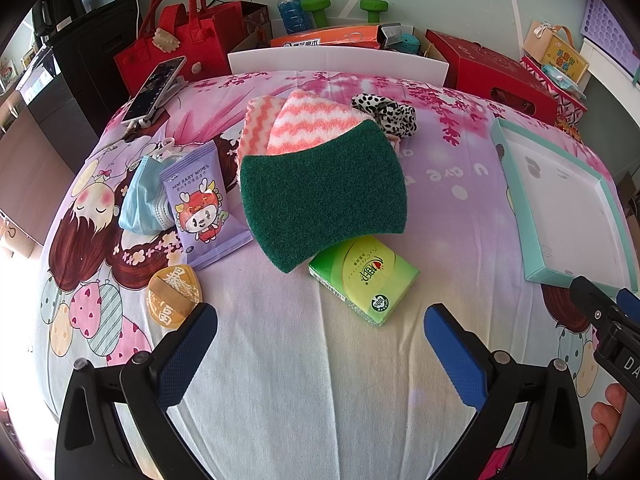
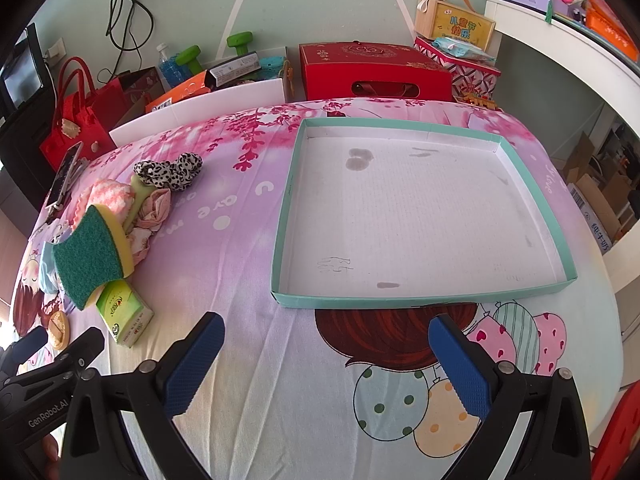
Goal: Organize soft objects
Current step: 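Close the right gripper on the green-and-yellow sponge while the left gripper grasps the orange-gold packet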
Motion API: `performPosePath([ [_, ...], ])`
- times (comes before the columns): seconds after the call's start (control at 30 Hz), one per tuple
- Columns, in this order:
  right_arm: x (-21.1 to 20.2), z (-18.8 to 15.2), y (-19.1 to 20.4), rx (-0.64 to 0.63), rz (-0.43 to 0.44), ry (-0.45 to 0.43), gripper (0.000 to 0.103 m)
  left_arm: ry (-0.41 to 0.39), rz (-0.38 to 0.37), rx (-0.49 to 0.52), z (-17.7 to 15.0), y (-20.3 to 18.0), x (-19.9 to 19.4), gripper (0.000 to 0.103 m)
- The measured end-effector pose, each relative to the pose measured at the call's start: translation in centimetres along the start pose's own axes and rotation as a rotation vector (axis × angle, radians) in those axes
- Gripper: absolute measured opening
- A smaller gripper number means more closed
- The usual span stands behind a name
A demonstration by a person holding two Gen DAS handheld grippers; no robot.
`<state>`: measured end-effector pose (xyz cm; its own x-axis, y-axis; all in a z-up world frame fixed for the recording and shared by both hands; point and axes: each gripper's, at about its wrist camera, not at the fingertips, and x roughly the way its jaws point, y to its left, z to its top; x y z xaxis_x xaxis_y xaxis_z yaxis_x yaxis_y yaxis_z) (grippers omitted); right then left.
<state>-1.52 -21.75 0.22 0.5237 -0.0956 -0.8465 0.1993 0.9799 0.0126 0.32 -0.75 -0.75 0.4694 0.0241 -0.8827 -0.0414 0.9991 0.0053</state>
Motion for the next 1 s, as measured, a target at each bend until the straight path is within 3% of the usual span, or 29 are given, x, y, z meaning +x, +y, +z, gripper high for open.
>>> performPosePath([
  [0.5,0.0,0.0,0.2,-0.002,-0.002,0.003,0.103,-0.001,-0.018,-0.007,0.2,0.3,-0.2,0.103],
  [0.6,-0.2,0.1,0.3,0.001,0.006,-0.017,0.103,-0.055,-0.014,-0.084,0.8,2.5,-1.2,0.103],
  [0.7,-1.1,0.4,1.1,0.007,0.056,-0.080,0.103,-0.098,0.038,-0.157,1.1,5.3,-1.9,0.103],
  [0.87,-1.5,1.1,4.0,-0.009,0.188,-0.145,0.103,-0.101,0.098,-0.244,1.1,10.1,-1.6,0.103],
  [1.0,-0.9,1.6,7.2,-0.065,0.233,-0.157,0.103,-0.111,0.099,-0.311,0.6,13.0,-1.6,0.103],
])
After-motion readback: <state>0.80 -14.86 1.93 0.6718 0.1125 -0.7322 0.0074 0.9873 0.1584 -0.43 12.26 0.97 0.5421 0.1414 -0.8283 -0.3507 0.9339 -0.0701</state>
